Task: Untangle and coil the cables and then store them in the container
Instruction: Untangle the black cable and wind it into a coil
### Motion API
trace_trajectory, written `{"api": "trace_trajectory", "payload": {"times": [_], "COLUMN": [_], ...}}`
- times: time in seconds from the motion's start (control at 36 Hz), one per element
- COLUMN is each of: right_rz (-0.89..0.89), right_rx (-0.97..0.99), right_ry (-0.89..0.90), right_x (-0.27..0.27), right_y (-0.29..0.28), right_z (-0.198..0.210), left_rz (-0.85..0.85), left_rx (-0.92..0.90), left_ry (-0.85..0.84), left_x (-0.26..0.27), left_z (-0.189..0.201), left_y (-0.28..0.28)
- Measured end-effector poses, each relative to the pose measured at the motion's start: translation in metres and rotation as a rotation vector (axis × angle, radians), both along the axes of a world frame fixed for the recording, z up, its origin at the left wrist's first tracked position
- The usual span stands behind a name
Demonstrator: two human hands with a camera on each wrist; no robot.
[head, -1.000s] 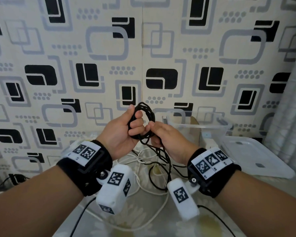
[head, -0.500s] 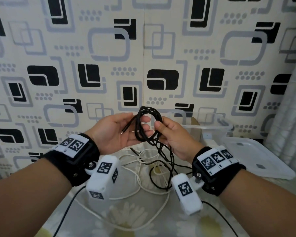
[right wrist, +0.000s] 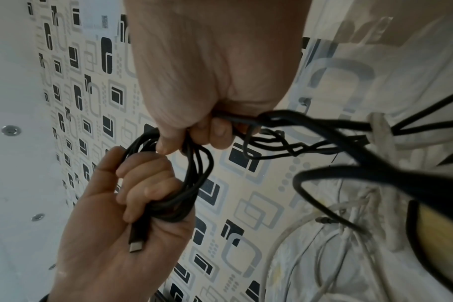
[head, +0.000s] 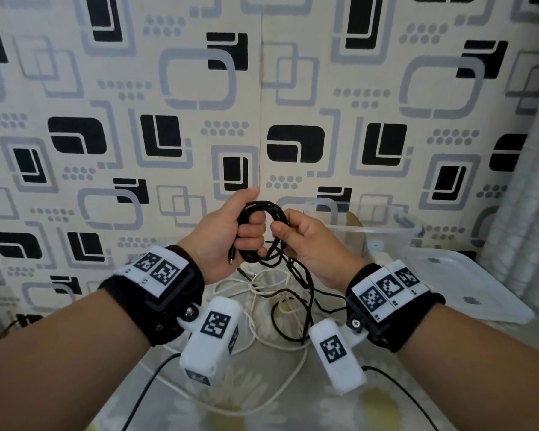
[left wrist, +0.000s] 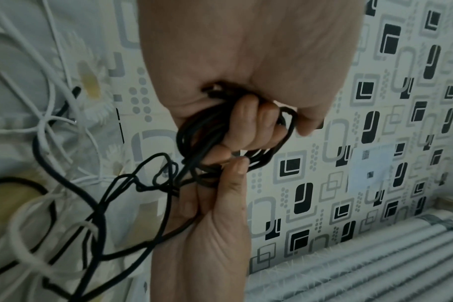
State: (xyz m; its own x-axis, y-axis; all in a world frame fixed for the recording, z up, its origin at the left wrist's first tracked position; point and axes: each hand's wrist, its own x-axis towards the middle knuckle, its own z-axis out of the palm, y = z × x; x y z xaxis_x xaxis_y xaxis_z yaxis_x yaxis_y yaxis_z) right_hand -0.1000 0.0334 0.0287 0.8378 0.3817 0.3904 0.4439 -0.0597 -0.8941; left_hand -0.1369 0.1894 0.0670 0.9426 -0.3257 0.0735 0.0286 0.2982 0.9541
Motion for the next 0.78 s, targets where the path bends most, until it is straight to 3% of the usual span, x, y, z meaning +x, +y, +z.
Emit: {"api": "trace_trajectory", "payload": {"times": [0.14, 0.33, 0.39, 0.5, 0.67, 0.78], "right_rz": [0.015, -0.137, -0.173, -0.081, -0.025, -0.025], "right_rx": [-0.014, 0.012, -0.061, -0.265, -0.554, -0.566], "right_ry": [0.027, 0.103, 0.11, 0.161, 0.096, 0.036], "right_x": [-0.001, 0.009, 0.009, -0.001, -0.014, -0.008], "right_y": [-0.007, -0.027, -0.035, -0.045, -0.038, -0.031], "right_z": [0.002, 0.008, 0.009, 0.009, 0.003, 0.005], "left_rz": [0.065, 0.204, 0.232, 0.27, 0.292, 0.317], "left_rx": [0.056, 0.089, 0.082, 0.044, -0.022, -0.072], "left_ry": [-0.032, -0.054, -0.059, -0.077, -0.118, -0.154], "left_x": [0.0, 0.005, 0.007, 0.01, 0.014, 0.015], "left_z": [0.004, 0.004, 0.005, 0.01, 0.026, 0.04], "left_y": [-0.001, 0.014, 0.019, 0.027, 0.031, 0.033]}}
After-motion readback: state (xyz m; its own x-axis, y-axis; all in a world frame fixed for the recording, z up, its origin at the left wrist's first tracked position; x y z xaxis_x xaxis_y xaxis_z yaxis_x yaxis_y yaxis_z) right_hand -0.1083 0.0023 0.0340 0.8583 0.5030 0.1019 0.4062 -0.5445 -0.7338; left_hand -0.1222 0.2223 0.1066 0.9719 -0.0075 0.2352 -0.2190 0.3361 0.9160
